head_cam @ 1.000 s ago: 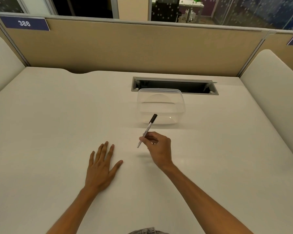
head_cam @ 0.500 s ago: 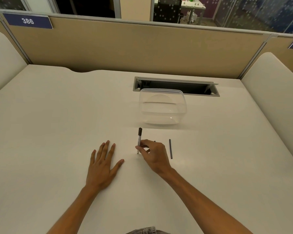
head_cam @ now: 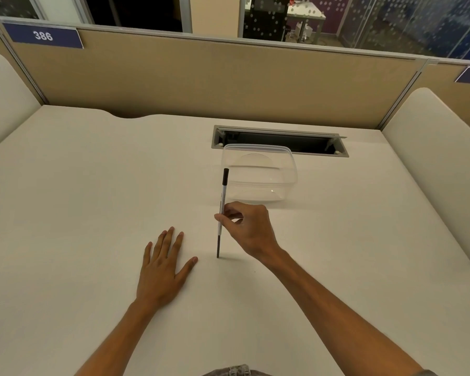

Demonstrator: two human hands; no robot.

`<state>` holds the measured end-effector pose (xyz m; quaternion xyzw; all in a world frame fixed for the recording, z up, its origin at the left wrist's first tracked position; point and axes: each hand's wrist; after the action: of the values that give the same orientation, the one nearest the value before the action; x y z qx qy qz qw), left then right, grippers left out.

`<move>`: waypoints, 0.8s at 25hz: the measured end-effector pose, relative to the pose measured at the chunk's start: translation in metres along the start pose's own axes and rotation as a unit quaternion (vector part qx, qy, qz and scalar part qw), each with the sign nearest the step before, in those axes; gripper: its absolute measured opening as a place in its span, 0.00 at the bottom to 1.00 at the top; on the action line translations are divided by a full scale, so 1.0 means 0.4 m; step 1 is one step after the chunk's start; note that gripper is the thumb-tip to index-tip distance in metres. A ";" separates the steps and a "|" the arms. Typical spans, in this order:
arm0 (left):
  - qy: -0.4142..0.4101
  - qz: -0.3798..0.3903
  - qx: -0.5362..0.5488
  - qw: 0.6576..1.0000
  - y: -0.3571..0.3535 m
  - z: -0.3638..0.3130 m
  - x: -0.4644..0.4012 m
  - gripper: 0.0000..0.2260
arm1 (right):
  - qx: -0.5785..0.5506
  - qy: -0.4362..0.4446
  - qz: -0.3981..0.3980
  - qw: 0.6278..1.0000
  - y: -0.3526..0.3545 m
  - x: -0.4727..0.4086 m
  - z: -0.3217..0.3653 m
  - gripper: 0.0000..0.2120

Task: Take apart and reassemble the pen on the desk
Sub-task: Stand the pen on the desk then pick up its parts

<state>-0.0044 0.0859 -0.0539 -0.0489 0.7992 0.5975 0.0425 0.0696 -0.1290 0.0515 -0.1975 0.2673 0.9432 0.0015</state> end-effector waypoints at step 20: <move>0.041 -0.047 0.088 0.994 0.082 -0.055 0.000 0.35 | 0.154 -0.078 0.090 0.981 0.049 0.077 -0.018 0.05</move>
<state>-0.0088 0.0740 -0.0164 -0.1068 0.8465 0.5199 0.0418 0.0417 -0.1527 0.0443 -0.0954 0.4255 0.8994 -0.0319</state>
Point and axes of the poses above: each hand's wrist, its own x-axis away from the middle knuckle, its own y-axis out of the back of the hand, z = x × y, and after that the axes turned 6 degrees about -z, right-handed
